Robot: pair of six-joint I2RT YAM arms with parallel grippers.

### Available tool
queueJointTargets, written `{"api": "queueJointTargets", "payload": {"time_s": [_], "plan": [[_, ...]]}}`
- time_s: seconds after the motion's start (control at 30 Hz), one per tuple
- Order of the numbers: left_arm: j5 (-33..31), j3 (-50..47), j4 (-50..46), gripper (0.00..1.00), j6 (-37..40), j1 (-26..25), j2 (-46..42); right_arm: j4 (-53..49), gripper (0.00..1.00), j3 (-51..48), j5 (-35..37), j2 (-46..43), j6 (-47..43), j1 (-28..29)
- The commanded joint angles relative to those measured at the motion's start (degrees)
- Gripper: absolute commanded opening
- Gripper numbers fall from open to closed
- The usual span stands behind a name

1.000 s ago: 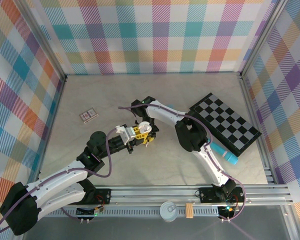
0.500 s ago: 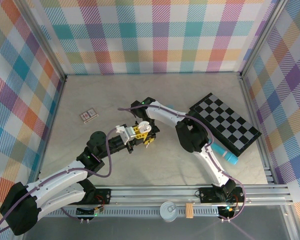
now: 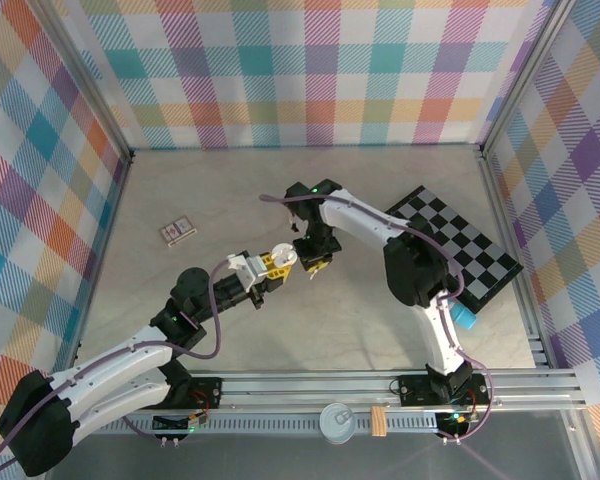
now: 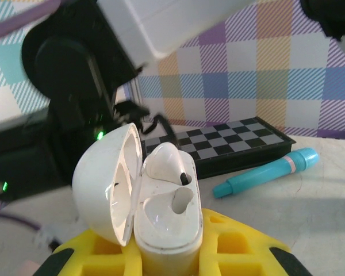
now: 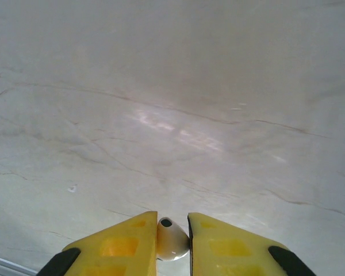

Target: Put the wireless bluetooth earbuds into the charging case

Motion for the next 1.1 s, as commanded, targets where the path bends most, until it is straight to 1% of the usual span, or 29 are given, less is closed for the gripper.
{"api": "queueJointTargets", "payload": {"time_s": [0.0,0.17,0.3,0.5,0.63,0.87,1.07], "plan": [[-1.1,-0.8,2.1,0.07,0.1,0.1,1.3,0.3,0.19,-1.5,1.4,-3.6,0.3,-1.7],[-2.2,-1.6,5.3,0.07,0.8,0.1,6.3,1.0,0.19,-3.1,1.4,-5.9,-0.1,-3.3],[-1.7,-1.4,9.6,0.07,-0.2,0.1,10.3,1.7,0.19,-4.5,0.5,-5.5,-0.5,-3.6],[-1.8,-1.4,9.4,0.07,0.8,0.1,13.0,2.7,0.19,-7.2,0.5,-5.6,-0.5,-3.8],[-2.6,-2.3,10.2,0.07,1.7,0.1,14.9,2.8,0.19,-7.9,0.4,-7.2,-0.5,-4.2],[-2.4,-2.0,16.3,0.07,1.8,0.1,22.6,2.2,0.19,-7.4,-0.6,-11.5,-0.3,-4.5],[-8.8,-1.0,16.8,0.06,2.4,0.3,26.0,1.0,0.19,-6.1,-0.7,-14.5,-0.2,-4.5]]}}
